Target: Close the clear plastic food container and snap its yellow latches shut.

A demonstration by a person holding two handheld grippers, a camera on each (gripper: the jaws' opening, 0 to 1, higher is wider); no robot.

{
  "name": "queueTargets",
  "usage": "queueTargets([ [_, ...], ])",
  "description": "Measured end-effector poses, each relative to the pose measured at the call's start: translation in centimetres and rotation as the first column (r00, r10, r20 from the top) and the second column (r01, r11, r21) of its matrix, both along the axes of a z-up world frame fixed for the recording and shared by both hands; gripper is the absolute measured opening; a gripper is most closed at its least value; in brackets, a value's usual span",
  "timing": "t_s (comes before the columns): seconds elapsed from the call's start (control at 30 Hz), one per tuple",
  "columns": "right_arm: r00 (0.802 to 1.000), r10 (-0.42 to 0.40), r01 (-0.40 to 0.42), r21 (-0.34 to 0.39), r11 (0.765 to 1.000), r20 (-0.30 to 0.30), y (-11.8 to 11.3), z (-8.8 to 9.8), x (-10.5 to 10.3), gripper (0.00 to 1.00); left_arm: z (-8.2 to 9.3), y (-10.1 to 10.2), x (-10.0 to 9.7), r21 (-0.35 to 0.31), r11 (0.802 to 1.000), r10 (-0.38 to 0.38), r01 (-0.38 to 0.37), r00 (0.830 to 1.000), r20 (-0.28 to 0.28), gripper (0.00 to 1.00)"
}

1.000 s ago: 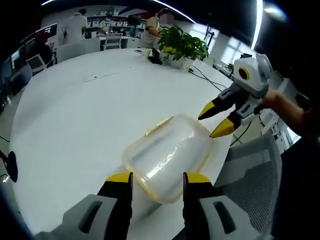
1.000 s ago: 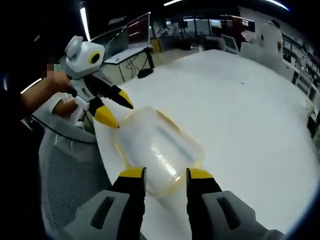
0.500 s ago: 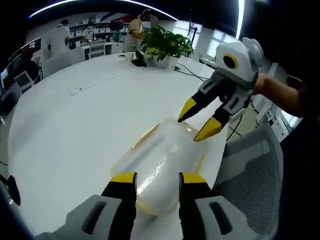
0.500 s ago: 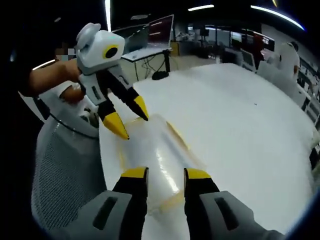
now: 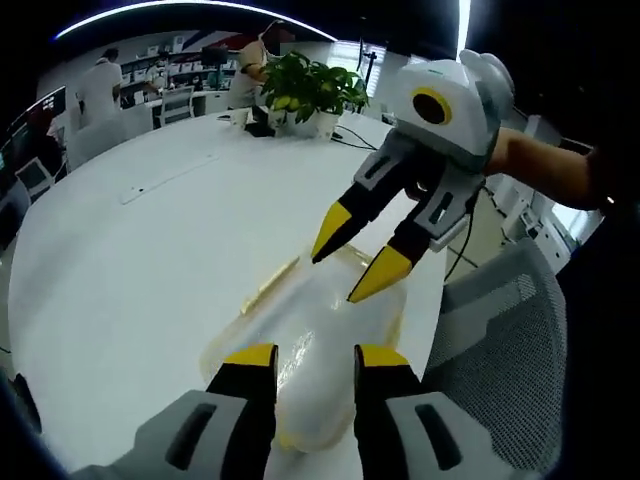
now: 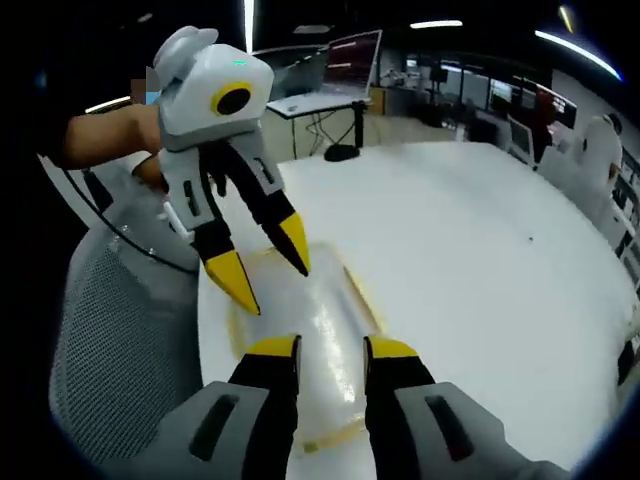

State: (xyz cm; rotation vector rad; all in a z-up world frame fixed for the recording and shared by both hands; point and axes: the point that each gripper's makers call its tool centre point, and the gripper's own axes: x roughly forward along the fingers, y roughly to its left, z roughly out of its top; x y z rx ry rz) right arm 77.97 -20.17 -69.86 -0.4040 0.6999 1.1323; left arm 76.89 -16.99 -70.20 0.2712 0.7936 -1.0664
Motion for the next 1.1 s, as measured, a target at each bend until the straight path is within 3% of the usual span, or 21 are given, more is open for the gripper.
queueTargets([
  [0.23,0.998,0.057,-0.056,-0.009,0.998,0.020,1.1,0.0,0.4,0.21,-0.3,-0.7,-0.8,0.007,0.999,-0.040,0.040,0.999,0.001,0.23],
  [0.47,0.996,0.087,-0.086,-0.020,0.996,0.029,1.1,-0.1,1.2,0.28,-0.3,-1.1,-1.8,0.011,0.998,-0.068,0.068,0.998,0.000,0.24],
  [0.67,0.993,0.118,-0.117,-0.033,0.993,0.002,1.0,-0.6,1.2,0.35,-0.3,-1.2,-2.4,0.017,0.996,-0.090,0.090,0.996,0.010,0.25],
  [1.1,0.981,0.179,-0.184,-0.061,0.981,-0.078,1.3,-1.1,2.6,0.38,-0.5,-1.5,-3.8,0.061,0.982,-0.185,0.181,0.980,0.076,0.34],
])
